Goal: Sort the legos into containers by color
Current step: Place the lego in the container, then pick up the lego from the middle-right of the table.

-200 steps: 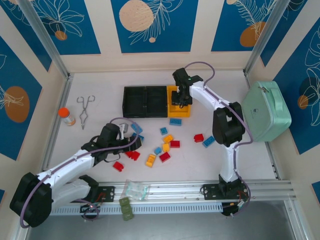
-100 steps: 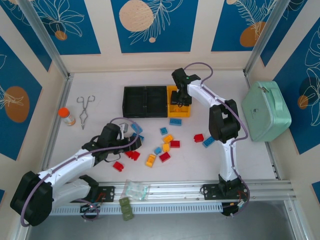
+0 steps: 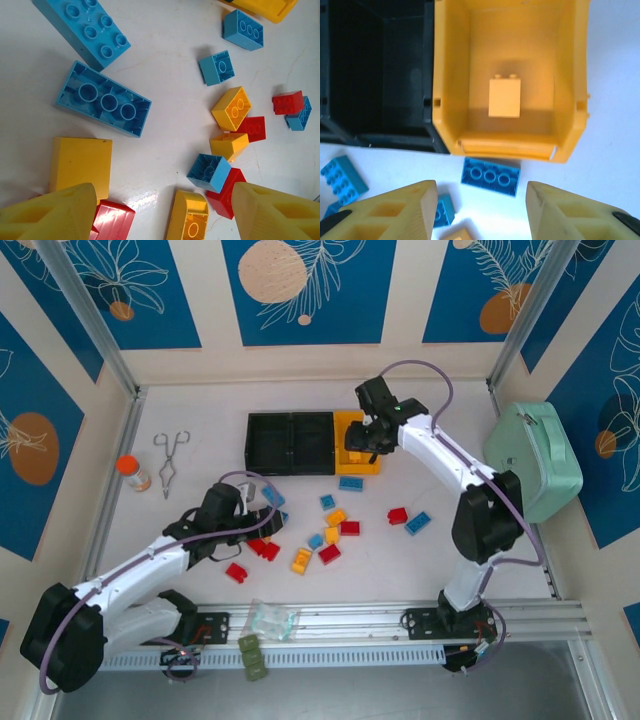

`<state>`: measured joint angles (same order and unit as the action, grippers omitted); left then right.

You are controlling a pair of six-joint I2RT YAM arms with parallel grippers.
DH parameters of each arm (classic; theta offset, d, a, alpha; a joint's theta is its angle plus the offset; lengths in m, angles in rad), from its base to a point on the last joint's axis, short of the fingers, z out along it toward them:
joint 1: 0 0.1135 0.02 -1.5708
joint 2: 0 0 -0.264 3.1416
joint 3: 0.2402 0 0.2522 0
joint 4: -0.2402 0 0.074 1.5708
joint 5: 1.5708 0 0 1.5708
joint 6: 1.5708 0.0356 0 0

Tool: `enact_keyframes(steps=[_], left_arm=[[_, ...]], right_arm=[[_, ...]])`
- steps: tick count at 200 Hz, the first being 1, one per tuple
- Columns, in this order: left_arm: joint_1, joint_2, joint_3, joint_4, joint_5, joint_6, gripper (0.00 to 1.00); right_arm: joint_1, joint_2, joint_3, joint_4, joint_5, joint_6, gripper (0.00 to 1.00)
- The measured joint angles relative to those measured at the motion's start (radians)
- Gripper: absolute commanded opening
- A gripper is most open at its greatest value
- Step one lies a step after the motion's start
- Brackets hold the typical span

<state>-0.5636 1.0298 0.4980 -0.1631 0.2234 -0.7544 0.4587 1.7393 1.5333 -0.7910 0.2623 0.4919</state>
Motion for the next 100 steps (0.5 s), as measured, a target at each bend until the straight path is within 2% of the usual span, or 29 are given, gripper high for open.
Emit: enact_keyframes(steps=[53,100], left_arm=[[-0.003,0.032,0.018,0.003,0.008,0.000,0.71],[-0.049,0.119,0.055,0.031,0.044,0.006,0.70]], right_arm=[[0.019,-0.139,-0.251,0.027,-0.003,0.018,0.60],[-0.001,-0.227,-0.396,0.029,0.013,0.022,0.60]])
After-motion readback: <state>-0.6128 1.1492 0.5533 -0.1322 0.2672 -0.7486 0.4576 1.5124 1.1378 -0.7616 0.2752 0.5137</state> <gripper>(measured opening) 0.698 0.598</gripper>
